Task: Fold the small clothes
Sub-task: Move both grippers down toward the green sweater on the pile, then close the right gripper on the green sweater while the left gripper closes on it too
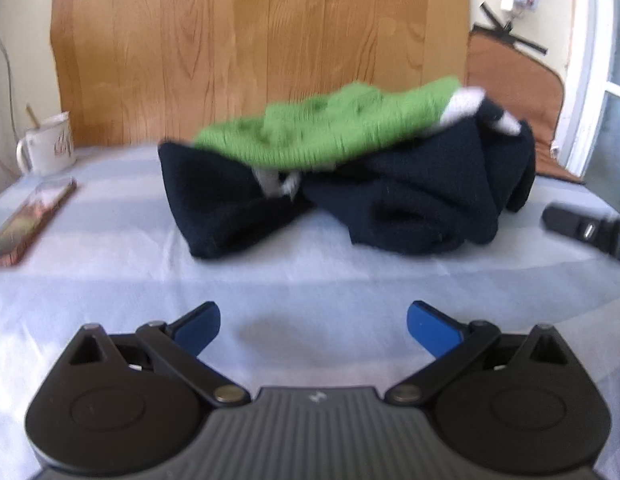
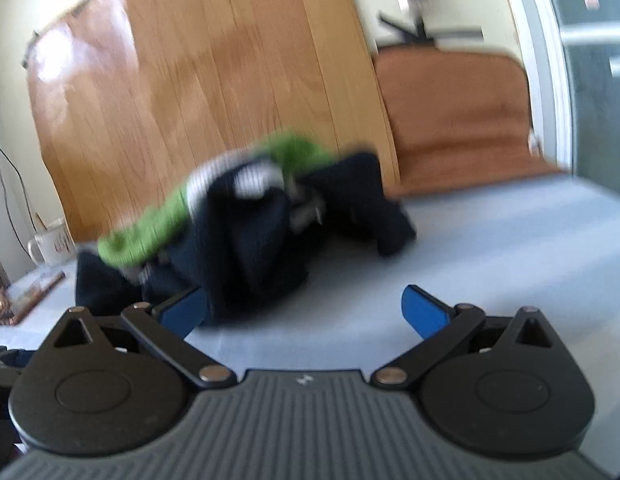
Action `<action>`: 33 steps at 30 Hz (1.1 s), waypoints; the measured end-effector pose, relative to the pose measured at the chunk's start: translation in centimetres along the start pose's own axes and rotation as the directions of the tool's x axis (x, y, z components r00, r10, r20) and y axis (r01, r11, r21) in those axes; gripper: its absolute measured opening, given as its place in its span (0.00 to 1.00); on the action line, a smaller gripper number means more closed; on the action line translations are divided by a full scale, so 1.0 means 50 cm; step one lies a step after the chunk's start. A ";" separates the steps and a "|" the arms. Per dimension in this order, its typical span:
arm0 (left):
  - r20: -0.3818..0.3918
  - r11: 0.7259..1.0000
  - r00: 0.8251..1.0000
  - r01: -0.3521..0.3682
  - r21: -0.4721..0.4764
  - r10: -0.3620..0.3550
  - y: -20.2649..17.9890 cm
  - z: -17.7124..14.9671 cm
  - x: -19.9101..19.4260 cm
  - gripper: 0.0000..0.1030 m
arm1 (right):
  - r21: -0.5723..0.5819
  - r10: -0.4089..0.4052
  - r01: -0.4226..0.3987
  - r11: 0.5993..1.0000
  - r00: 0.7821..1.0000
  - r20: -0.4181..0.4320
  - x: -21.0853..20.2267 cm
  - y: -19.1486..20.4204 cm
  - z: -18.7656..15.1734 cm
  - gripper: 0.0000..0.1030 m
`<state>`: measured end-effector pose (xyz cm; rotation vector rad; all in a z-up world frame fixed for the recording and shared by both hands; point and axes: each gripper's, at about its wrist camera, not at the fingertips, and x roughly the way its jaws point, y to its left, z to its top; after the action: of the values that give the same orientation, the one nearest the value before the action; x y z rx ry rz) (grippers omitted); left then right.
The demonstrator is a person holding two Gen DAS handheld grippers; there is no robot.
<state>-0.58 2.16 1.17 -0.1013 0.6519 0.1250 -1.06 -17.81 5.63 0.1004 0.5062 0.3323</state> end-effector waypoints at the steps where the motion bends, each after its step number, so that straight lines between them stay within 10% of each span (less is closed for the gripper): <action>1: 0.024 1.000 1.000 -0.005 0.001 0.005 0.013 0.014 -0.006 1.00 | -0.017 0.014 -0.014 1.000 1.000 0.020 -0.001 0.001 0.018 1.00; 9: 0.057 0.988 0.987 -0.146 -0.057 0.149 0.145 0.136 0.025 1.00 | -0.186 0.136 -0.128 0.974 0.990 0.031 0.105 0.046 0.198 0.98; 14: 0.053 0.990 0.996 -0.069 -0.121 0.076 0.232 0.199 0.069 1.00 | -0.237 0.161 -0.190 0.953 0.977 -0.138 0.262 0.064 0.330 0.98; 18: 0.043 0.988 0.999 0.031 -0.154 -0.025 0.260 0.233 0.119 1.00 | -0.127 0.245 -0.332 0.935 0.860 -0.449 0.442 0.070 0.365 0.99; 22: 0.002 0.984 0.992 0.128 -0.121 -0.128 0.243 0.253 0.172 1.00 | -0.153 0.228 -0.363 0.919 0.807 -0.545 0.543 0.087 0.352 0.99; 24: -0.024 0.982 0.985 0.171 -0.074 -0.173 0.223 0.252 0.194 0.84 | -0.187 0.193 -0.377 0.907 0.768 -0.611 0.559 0.092 0.327 0.97; 27: -0.072 0.982 0.979 0.187 -0.036 -0.189 0.202 0.239 0.216 0.43 | -0.170 0.183 -0.368 0.914 0.749 -0.637 0.531 0.072 0.295 0.49; 29: -0.065 0.977 0.975 0.212 -0.030 -0.213 0.201 0.224 0.200 0.25 | -0.180 0.212 -0.375 0.909 0.789 -0.576 0.462 0.065 0.289 0.09; 33: -0.012 0.974 0.974 0.225 0.005 -0.225 0.204 0.183 0.128 0.13 | -0.201 0.261 -0.405 0.892 0.824 -0.502 0.314 0.048 0.277 0.06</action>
<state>8.41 14.00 3.95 -0.1687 0.6481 -0.0964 17.96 -10.45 10.93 -0.1969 0.9129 0.7929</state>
